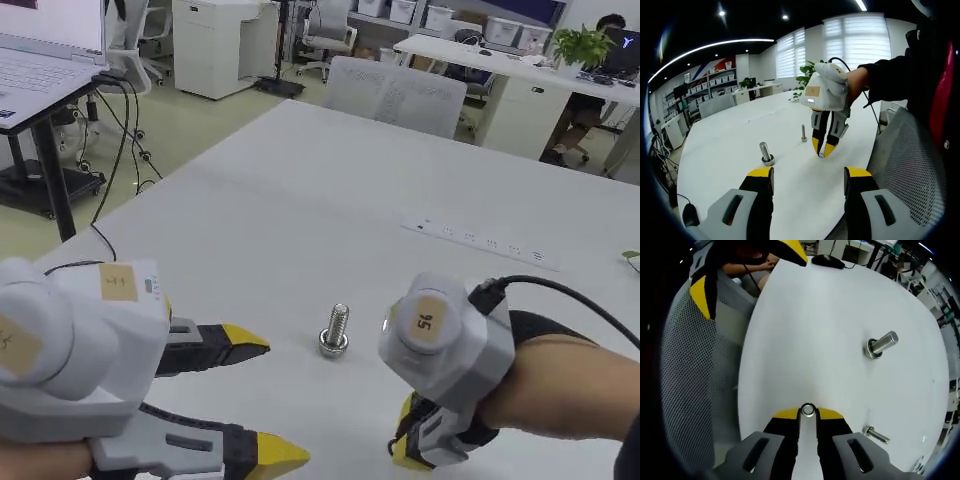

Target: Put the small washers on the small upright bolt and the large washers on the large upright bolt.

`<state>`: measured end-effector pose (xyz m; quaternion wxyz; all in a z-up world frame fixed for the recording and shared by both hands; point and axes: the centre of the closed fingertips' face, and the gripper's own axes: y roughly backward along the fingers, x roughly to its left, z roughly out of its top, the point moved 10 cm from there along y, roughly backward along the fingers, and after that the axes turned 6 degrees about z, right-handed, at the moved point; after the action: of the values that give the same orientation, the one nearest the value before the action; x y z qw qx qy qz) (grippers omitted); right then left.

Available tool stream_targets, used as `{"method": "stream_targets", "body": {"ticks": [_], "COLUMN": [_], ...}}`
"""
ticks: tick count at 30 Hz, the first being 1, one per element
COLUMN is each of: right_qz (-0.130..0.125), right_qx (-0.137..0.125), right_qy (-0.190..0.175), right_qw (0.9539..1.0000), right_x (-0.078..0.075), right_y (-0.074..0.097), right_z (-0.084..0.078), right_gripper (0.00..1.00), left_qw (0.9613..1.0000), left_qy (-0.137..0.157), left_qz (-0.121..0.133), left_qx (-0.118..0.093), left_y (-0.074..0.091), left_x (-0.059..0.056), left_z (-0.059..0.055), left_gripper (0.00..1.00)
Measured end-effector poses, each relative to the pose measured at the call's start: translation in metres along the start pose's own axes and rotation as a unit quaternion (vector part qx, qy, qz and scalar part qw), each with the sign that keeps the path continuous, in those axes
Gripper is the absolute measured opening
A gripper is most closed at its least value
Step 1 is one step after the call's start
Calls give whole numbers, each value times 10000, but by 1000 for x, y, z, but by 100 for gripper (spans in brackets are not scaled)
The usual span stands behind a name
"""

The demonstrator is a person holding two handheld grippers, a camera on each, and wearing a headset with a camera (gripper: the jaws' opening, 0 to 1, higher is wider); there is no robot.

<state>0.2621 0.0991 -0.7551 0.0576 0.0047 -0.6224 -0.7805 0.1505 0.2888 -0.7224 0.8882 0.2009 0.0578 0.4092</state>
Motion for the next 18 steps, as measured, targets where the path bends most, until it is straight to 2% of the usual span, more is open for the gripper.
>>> {"method": "stream_targets", "body": {"ticks": [12,18], "right_qz": [-294,-474], "right_qx": [-57,-104], "right_qy": [-401,-558], "right_qw": [9987,9973], "right_x": [-19,-29], "right_y": [31,46], "right_z": [-28,-36], "right_gripper": [13,13], "left_qw": [10000,10000], "left_qy": [7,10], "left_qz": [-20,-34], "left_qx": [18,32], "left_y": [-1,-2], "left_x": [0,0], "left_z": [-1,-1], "left_gripper": [56,56]}}
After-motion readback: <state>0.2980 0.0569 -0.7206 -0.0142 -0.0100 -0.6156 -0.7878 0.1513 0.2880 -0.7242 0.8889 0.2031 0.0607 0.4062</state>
